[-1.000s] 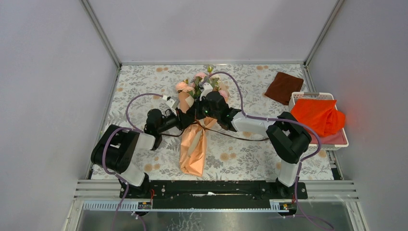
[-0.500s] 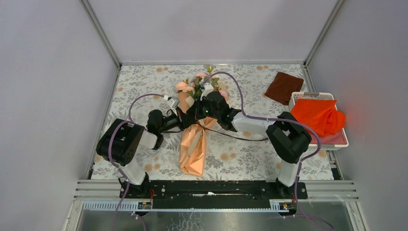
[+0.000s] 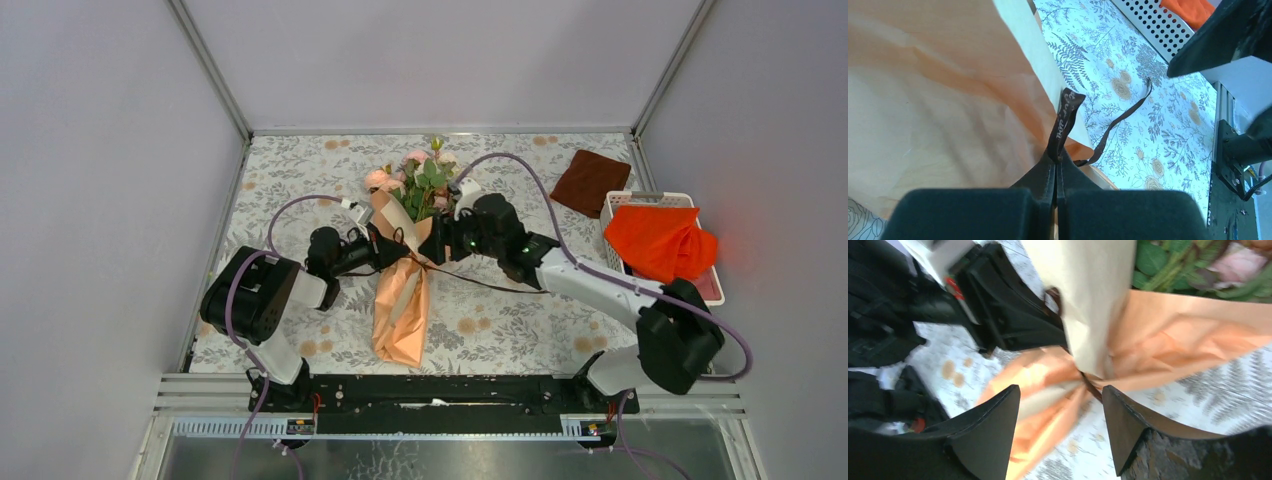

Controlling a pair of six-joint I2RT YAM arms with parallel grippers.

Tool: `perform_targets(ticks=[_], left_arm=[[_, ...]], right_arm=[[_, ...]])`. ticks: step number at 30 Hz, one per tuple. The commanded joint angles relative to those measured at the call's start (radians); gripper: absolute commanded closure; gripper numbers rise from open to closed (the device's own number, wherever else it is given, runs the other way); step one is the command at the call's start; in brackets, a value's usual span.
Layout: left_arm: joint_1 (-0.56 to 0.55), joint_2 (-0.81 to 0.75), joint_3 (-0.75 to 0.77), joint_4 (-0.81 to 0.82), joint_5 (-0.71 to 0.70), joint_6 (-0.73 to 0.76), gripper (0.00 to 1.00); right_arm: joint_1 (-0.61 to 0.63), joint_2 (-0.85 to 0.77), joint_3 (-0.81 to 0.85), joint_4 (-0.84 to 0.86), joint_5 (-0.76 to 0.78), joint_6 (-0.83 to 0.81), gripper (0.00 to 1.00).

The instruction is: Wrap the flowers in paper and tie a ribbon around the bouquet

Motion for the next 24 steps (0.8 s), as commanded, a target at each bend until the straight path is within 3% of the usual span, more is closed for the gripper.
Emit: perform_targets(ticks=[1,8,12,16,17,19,21,22,24], left_arm=[[-0.006,0.004,0.022,0.001,-0.023,0.029,1.00],[-0.006,-0.002,0.029,-0.027,-0.032,0.038,1.00],[-0.005,-0.011,0.031,-0.040,-0.031,0.041,1.00],[-0.005,-0.018,0.032,-0.052,-0.035,0.051,1.00],[-0.005,-0.019,0.032,-0.058,-0.038,0.054,1.00],[-0.003,-0.026,0.035,-0.076,-0.047,0.059,1.00],[0.002,-0.034,0.044,-0.103,-0.061,0.061,1.00],[0.006,-0.037,0.050,-0.115,-0.062,0.056,1.00],[0.009,-0.037,0.064,-0.142,-0.057,0.048,1.00]], right_arm=[[-0.042,-0.010,-0.064,-0.157,0.004,-0.209,0.31],[-0.042,0.183,0.047,-0.217,-0.025,-0.414,0.29],[-0.042,0.277,0.104,-0.251,-0.041,-0.424,0.29],[-0.043,0.313,0.076,-0.180,-0.061,-0.411,0.33],[-0.042,0.318,0.067,-0.144,-0.085,-0.409,0.42],[-0.042,0.319,0.056,-0.113,-0.110,-0.387,0.74],[-0.041,0.296,0.044,-0.135,-0.103,-0.356,0.95],[-0.042,0.275,0.026,-0.151,-0.095,-0.333,1.00],[-0.039,0.222,-0.035,-0.161,-0.074,-0.263,1.00]])
